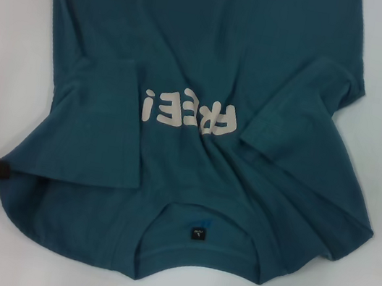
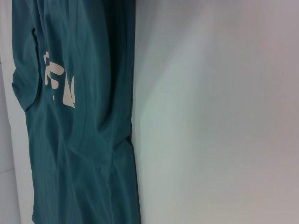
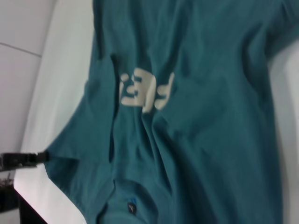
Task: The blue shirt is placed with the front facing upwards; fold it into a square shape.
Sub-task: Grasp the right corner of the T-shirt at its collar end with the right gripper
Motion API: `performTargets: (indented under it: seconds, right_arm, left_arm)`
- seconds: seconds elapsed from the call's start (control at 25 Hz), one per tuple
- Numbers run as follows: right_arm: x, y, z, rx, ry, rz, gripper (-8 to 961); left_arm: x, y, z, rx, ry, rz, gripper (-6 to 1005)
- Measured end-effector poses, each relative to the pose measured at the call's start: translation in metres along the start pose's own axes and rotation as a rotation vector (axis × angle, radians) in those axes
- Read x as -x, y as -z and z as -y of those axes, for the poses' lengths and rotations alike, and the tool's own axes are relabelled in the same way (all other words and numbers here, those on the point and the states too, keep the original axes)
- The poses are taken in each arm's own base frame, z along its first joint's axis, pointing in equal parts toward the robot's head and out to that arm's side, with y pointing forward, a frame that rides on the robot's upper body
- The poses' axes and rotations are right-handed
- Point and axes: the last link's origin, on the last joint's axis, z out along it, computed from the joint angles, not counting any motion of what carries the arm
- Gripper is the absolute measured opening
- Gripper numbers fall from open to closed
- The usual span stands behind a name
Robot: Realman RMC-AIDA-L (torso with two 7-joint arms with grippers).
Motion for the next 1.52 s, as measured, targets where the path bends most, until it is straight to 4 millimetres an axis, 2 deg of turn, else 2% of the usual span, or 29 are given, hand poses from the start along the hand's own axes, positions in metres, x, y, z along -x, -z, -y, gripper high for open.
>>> performTargets:
  seconds: [0.24,0.76,1.52]
  right_arm:
    - [-0.005,0.004,0.004,-0.028,-0.029,-0.022,547]
    - [-0.011,-0.005,0.011,-0.066,-0.038,-0.054,540]
    - [-0.012,-0.027,0.014,-0.096,-0.023,-0.079,529]
  left_arm:
    - [-0.001,-0.001,0.0,-0.002,0.0,-0.004,48]
    - [-0.001,-0.003,0.001,-0.004,0.003,-0.012,50]
    - [0.0,-0.005,0.003,-0.005,0.013,-0.015,52]
